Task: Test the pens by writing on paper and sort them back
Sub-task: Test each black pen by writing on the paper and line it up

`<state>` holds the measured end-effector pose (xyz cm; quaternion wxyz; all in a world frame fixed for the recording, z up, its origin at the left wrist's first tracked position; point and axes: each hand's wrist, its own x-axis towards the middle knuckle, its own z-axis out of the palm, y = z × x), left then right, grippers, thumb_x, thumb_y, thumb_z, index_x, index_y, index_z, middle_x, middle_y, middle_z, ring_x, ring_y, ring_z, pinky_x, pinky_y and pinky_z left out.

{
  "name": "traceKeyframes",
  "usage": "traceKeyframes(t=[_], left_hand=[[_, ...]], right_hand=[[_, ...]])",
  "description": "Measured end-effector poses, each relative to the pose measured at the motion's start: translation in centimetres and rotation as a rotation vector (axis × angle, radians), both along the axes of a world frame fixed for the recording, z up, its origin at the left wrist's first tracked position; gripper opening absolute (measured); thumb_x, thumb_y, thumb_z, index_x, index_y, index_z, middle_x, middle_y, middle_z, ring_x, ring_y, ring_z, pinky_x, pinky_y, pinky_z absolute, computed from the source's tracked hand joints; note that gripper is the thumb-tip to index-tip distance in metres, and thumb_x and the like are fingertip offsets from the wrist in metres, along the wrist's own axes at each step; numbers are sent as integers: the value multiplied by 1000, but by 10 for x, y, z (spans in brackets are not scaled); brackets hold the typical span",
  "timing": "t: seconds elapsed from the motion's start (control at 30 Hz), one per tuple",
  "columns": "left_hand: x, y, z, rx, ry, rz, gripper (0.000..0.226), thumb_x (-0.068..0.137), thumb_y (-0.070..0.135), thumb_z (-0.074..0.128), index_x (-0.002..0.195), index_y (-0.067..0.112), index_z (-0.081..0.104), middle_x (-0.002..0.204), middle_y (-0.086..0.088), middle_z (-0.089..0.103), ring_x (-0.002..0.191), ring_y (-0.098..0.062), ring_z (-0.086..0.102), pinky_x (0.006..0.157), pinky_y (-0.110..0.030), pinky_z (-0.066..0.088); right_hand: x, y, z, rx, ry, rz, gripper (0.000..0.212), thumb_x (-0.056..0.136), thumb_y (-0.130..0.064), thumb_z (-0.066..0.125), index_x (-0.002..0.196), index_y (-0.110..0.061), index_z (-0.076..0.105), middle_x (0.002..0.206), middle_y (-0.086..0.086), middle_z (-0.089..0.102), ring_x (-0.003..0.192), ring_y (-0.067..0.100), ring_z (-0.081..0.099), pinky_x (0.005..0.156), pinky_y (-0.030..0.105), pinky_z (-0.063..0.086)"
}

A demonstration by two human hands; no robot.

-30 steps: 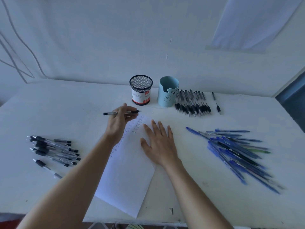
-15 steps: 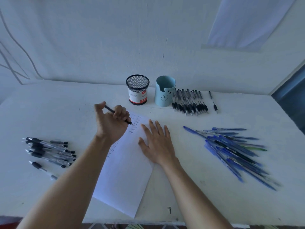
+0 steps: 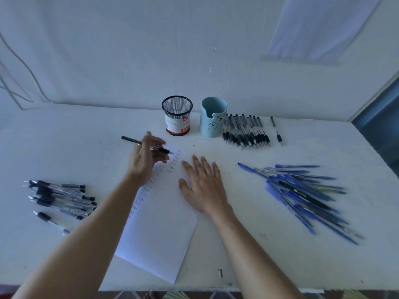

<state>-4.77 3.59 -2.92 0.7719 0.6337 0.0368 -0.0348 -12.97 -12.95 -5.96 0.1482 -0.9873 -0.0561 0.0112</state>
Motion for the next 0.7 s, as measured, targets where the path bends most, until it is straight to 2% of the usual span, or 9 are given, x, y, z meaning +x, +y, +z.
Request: traceKeyframes(t=[0.1,0.2,0.27,0.3,0.37,0.43,0.5,0.57,0.7], left_hand=[[-3,-3,-2,206,-76,-22,19,94,14,68,84,0,59,79,-17,71,73,-27,73,67,-35,59],[-7,-4,-1,360,-84,-14,16,81,6,80,83,4,65,76,-9,73,70,-18,70,57,-31,59],[-8,-4,1,433,-101,-3,15,81,5,79,75,4,65,74,-10,73,63,-24,67,48,-33,54],[-8,-3,0,458,-98,12,18,80,3,76,70,3,62,68,-10,72,54,-27,63,44,-33,50],[-6,-1,-2,471,-71,60,27,74,-3,68,57,5,49,49,-8,61,40,-23,47,43,-27,38],[-5,0,-4,499,-73,84,34,65,-3,62,50,14,36,39,1,42,41,-19,41,46,-25,33],[-4,1,-4,592,-108,52,31,60,2,57,50,16,31,39,9,31,46,-19,40,49,-28,32],[-3,1,-6,653,-131,25,33,61,-2,55,49,17,31,41,9,28,49,-20,42,48,-27,30],[0,2,-10,667,-135,43,31,64,-6,53,55,13,30,50,-1,28,52,-19,39,49,-28,27]], right_hand=[[0,0,0,7,-8,-5,78,85,-57,6,155,-29,23,166,4,11,154,23,3,123,48,-4],[0,1,-1,14,-20,-5,81,82,-58,4,155,-28,25,166,4,13,153,24,4,123,49,-3],[1,1,0,10,-21,-6,81,82,-58,4,155,-28,25,166,4,13,153,24,5,123,49,-3],[1,1,-1,12,-26,-8,81,82,-58,5,155,-28,26,166,4,13,153,24,5,123,49,-3],[1,1,-1,19,-35,-11,81,83,-58,6,155,-28,27,166,5,15,153,24,6,123,49,-2],[1,1,-2,22,-34,-10,80,83,-58,6,155,-28,26,166,5,15,153,24,6,122,48,-3],[0,1,-2,25,-33,-10,80,83,-58,6,155,-28,26,166,5,14,153,24,6,122,48,-3],[1,1,-2,22,-36,-14,80,83,-58,6,155,-28,26,166,4,14,153,24,6,122,48,-3],[1,1,-2,23,-26,-14,82,82,-59,5,155,-29,25,166,3,13,153,23,5,122,48,-4]])
